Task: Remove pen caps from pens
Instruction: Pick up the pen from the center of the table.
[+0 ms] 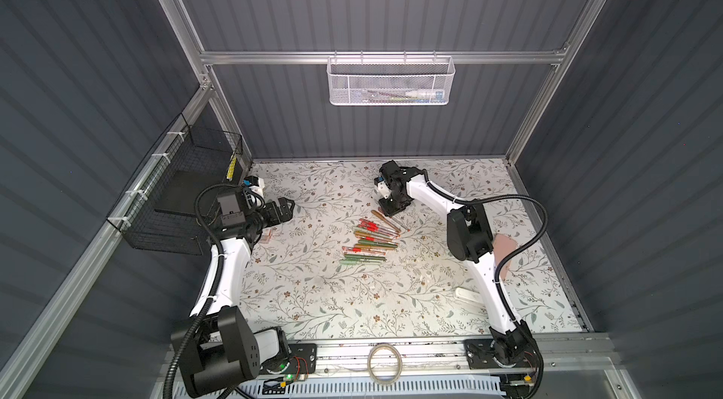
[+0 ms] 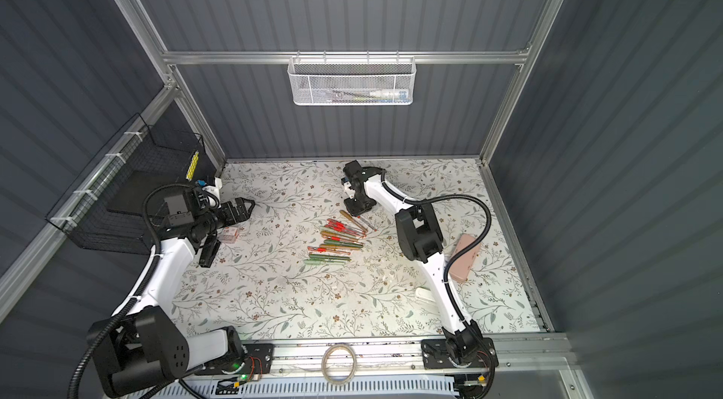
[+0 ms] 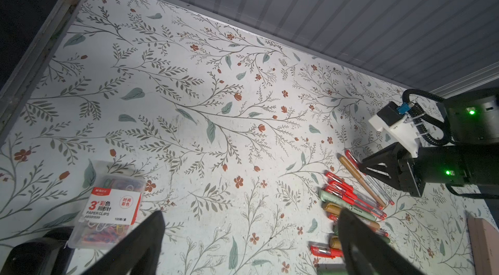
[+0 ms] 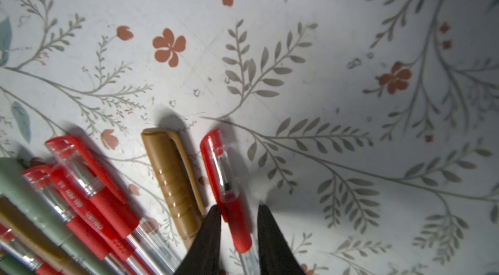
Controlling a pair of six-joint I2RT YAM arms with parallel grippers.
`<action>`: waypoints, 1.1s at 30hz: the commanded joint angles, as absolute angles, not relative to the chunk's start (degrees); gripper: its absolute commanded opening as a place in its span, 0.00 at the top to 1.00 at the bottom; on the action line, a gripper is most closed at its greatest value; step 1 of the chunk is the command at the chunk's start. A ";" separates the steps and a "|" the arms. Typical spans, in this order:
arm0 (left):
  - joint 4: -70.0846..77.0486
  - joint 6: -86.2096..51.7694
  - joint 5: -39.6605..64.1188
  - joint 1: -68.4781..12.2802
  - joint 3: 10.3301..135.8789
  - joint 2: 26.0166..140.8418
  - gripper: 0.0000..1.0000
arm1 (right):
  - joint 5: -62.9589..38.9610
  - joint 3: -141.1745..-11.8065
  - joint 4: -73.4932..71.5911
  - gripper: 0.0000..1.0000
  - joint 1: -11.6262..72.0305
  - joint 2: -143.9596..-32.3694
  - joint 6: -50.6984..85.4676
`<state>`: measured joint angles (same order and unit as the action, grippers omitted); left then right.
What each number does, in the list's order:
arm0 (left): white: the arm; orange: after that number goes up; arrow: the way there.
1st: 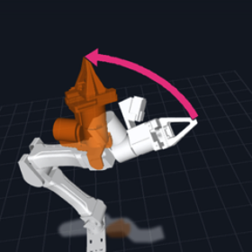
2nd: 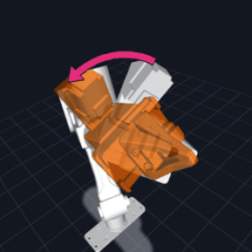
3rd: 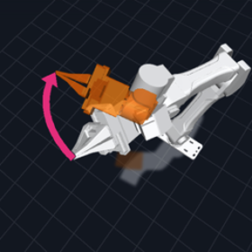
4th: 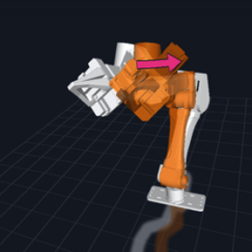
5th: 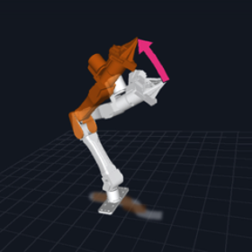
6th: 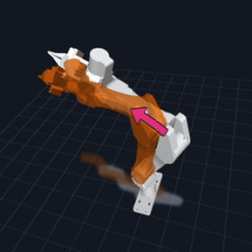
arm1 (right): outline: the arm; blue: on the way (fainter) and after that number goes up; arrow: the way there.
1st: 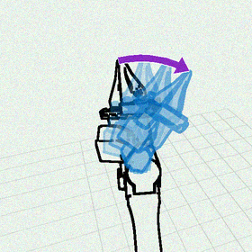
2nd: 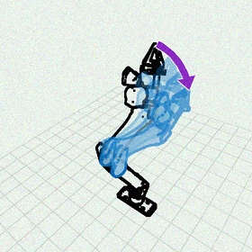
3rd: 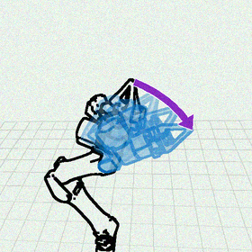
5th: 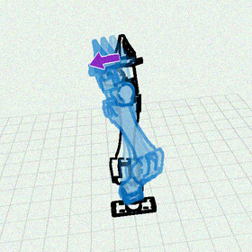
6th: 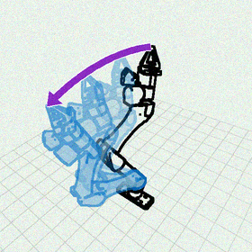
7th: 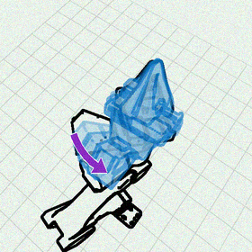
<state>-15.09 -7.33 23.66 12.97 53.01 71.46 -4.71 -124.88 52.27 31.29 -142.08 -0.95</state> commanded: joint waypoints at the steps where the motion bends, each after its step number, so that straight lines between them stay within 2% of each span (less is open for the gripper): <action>1: -16.24 -8.53 24.54 13.66 52.58 70.55 0.00 | -4.33 -126.39 54.66 0.74 31.51 -143.53 -1.74; 9: -16.20 -8.74 24.61 14.06 52.58 70.57 0.00 | -2.78 -125.68 54.95 0.75 31.77 -144.49 -2.36; 21: -14.86 -8.63 25.35 14.24 51.72 69.79 0.00 | 1.03 -127.04 53.92 0.86 31.60 -144.03 -2.33; 26: -15.15 -7.99 27.40 14.24 52.62 69.87 0.00 | 1.04 -125.57 52.45 0.88 31.36 -138.58 -1.77; 33: -16.76 -10.67 38.91 14.11 58.61 71.59 0.00 | 0.04 -122.74 50.62 0.89 31.03 -128.30 0.87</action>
